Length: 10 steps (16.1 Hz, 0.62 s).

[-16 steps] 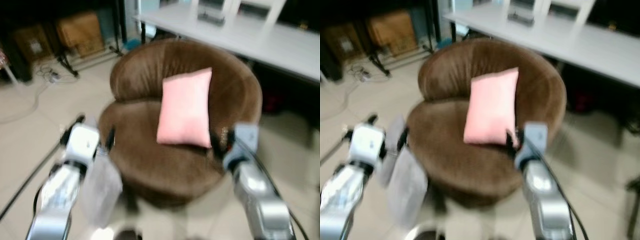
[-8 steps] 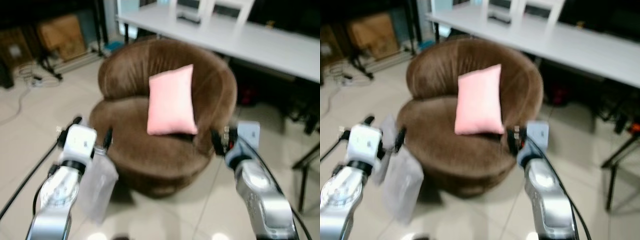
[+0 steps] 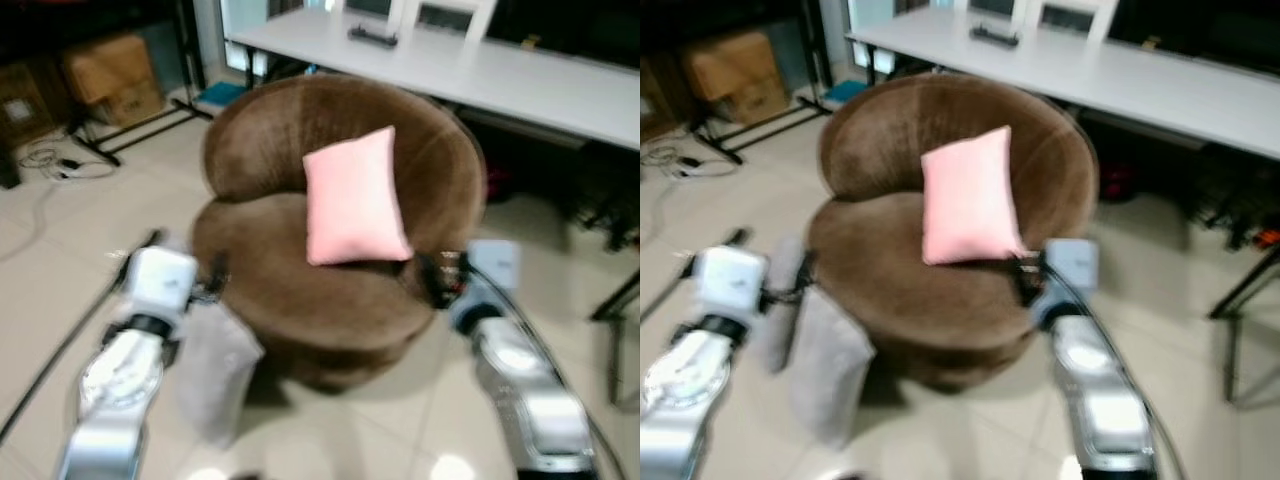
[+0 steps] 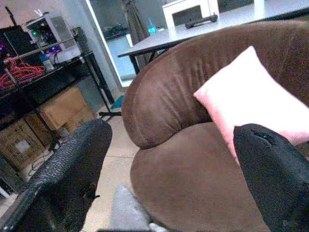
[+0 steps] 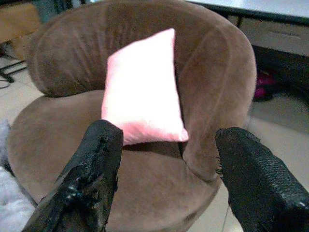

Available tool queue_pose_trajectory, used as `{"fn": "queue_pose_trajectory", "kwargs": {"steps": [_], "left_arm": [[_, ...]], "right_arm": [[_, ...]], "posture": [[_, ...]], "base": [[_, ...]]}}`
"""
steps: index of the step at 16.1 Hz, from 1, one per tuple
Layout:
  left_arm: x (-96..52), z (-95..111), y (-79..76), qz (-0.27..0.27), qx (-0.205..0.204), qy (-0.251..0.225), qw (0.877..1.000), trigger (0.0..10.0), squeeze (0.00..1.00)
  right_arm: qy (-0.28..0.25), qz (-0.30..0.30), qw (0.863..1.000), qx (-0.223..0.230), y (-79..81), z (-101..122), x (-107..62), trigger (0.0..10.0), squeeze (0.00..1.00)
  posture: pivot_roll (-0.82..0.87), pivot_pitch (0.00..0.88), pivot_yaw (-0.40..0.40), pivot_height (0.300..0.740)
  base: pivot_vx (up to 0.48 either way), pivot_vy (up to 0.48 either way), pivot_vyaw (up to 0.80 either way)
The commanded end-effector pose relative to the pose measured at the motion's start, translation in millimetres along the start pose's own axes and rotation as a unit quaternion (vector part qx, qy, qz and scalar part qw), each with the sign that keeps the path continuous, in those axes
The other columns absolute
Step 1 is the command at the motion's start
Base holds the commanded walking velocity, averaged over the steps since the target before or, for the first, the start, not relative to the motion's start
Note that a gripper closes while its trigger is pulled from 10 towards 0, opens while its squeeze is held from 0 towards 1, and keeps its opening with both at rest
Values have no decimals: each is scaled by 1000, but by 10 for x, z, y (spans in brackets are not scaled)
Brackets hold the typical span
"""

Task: Move the pillow to the sofa from floor

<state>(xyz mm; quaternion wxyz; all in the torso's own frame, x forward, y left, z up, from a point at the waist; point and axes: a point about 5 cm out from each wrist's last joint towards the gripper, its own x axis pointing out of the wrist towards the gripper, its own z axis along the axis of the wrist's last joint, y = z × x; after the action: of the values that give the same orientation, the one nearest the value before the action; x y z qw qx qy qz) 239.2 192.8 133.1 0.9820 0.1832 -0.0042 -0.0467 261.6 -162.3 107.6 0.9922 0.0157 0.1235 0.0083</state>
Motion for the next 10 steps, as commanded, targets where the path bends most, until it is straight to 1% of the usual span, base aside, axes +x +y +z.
{"fn": "queue_pose_trajectory", "kwargs": {"steps": [1, 3, 9, 10], "left_arm": [[3, 6, 51, 8, 4, 1, 1000, 10000, 0], [4, 17, 55, 8, 5, 0, 1000, 10000, 0], [6, 35, 51, 8, 5, -1, 1000, 10000, 0], [7, 35, 49, 8, 4, -1, 1000, 10000, 0]], "right_arm": [[-13, 7, 1000, 3, 52, 57, 6, 10000, 0], [-11, 2, 1000, 13, 56, 54, 8, 10000, 0], [-6, 1, 1000, 14, 57, 33, 9, 10000, 0], [-6, 1, 1000, -26, 24, 15, -1, 10000, 1000]], "posture": [[84, 0, -34, 740], [91, 0, -35, 740], [91, 0, -36, 740], [91, 0, -35, 740]], "base": [[0, 416, 0], [0, 416, 0], [0, 412, 0], [0, 386, 0]]}}
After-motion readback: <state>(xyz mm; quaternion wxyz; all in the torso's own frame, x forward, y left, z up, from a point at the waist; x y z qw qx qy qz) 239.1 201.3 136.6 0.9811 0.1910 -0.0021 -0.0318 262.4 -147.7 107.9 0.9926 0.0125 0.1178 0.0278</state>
